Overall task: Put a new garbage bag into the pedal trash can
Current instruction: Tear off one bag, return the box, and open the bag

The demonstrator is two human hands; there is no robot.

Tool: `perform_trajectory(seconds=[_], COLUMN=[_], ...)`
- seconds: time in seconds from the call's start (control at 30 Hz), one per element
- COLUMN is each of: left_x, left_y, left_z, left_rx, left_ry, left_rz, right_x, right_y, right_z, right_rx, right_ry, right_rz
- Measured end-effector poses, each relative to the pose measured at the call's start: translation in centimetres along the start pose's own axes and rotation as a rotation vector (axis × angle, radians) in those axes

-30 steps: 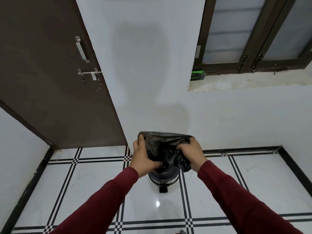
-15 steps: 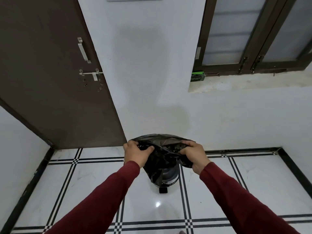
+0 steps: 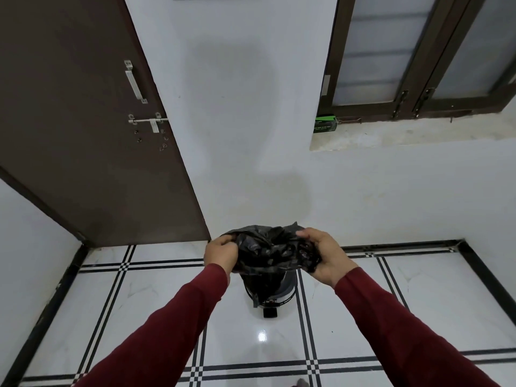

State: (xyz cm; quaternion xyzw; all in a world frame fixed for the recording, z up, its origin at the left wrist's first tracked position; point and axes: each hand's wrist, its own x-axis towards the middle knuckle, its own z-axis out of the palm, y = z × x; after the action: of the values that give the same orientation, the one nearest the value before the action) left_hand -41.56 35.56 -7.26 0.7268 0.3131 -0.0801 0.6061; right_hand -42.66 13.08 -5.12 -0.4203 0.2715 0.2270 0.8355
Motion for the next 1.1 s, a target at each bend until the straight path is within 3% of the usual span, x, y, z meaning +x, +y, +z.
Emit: perform_trajectory(seconds=[0.1,0.2,0.3,0.4,0.5,0.63,0.7,0.77,0.83,0.87,0.93,1.0,1.03,1.1], left_x=[0.0,0.8,1.0,0.3,0.8,1.2,1.0,1.1,1.2,1.9,3.2,4.1,4.2,3.9], left_y=[1.5,1.2,0.5,-0.3,-0.9,1.1,2.0,2.1,1.3,0.5,-1.5,-3.1,-3.4,-3.0], left_z=[0.0,0.4,0.2,-0.8,-1.5,-2.1,-2.0,-1.8,-1.7,-1.8,-2.2,-2.6,-2.6,-2.3], left_rx=[-0.335,-0.260,0.243,0.852,1.244,1.048,0.913,0.815,0.837,0.936,1.222,1.357,1.331,1.156], left_ry=[-0.265,-0.270,-0.001,0.067,0.082,0.042,0.131,0.227,0.263,0.203,-0.095,-0.394,-0.430,-0.280], left_rz=[-0.313,-0.280,0.040,0.458,0.615,0.604,0.715,0.850,0.906,0.876,0.703,0.494,0.454,0.497], right_x=[0.7,1.8,1.9,1.6,2.2,2.4,1.3,0.5,1.4,2.2,3.3,3.6,3.7,4.0], right_y=[0.5,1.1,1.1,0.8,0.6,0.1,-0.2,0.2,1.5,2.3,3.4,4.0,3.9,3.2], right_z=[0.1,-0.8,-1.3,-1.4,-2.0,-1.3,0.0,0.7,0.0,-0.8,-2.5,-3.4,-3.5,-3.4], right_rx=[-0.274,-0.593,-0.883,-0.999,-1.071,-1.033,-0.963,-0.968,-1.257,-1.502,-1.948,-2.083,-2.032,-1.828], right_ry=[0.130,0.203,0.248,0.334,0.385,0.451,0.505,0.434,0.327,0.288,0.208,0.169,0.183,0.259], right_rz=[-0.147,-0.261,-0.309,-0.369,-0.452,-0.610,-0.958,-1.316,-1.461,-1.384,-0.921,-0.444,-0.359,-0.481])
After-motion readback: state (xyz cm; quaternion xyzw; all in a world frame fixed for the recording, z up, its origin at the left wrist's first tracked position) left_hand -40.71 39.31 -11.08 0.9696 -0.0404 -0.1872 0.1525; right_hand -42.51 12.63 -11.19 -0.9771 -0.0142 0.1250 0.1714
